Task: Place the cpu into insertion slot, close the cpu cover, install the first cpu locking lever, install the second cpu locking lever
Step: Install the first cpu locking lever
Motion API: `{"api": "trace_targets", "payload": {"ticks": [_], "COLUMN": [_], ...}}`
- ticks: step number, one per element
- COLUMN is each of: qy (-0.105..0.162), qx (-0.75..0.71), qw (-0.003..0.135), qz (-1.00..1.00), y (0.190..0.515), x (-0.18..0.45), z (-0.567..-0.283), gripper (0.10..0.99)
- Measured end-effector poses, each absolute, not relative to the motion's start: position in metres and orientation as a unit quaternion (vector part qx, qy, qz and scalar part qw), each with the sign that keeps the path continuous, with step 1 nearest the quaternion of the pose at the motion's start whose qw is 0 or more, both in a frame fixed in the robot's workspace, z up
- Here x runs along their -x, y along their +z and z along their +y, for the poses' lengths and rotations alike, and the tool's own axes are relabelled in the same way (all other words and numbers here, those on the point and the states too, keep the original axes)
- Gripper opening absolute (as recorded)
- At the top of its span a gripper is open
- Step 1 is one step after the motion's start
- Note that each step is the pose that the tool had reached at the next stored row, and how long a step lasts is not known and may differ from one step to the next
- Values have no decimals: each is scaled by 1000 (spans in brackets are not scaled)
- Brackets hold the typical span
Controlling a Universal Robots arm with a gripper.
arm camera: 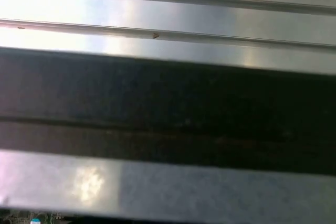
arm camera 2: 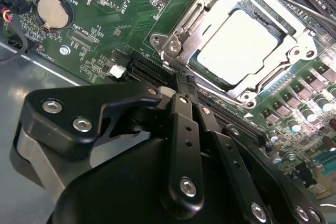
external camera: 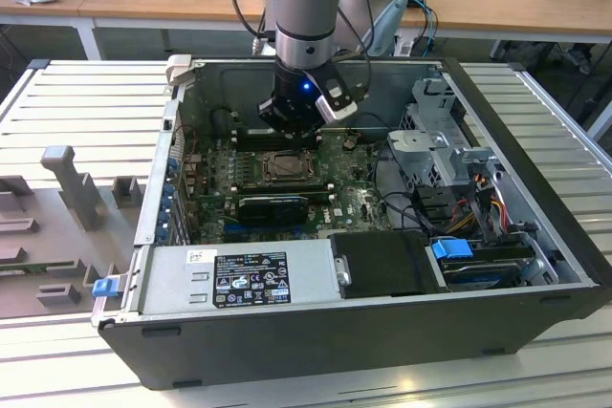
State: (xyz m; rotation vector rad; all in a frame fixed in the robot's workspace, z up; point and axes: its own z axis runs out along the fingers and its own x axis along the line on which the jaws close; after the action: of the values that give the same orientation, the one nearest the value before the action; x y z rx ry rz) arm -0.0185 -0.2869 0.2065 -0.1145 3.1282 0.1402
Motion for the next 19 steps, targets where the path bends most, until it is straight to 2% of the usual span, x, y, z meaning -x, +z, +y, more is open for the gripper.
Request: {"api": "trace_targets", "payload": {"ticks": [12, 19], "qy": [32, 45], "qx": [36, 37], "qw": [3, 4], "qz": [999, 998], "y": [201, 200], "x": [18, 17], "z": [-287, -287], "gripper": [106, 106]}}
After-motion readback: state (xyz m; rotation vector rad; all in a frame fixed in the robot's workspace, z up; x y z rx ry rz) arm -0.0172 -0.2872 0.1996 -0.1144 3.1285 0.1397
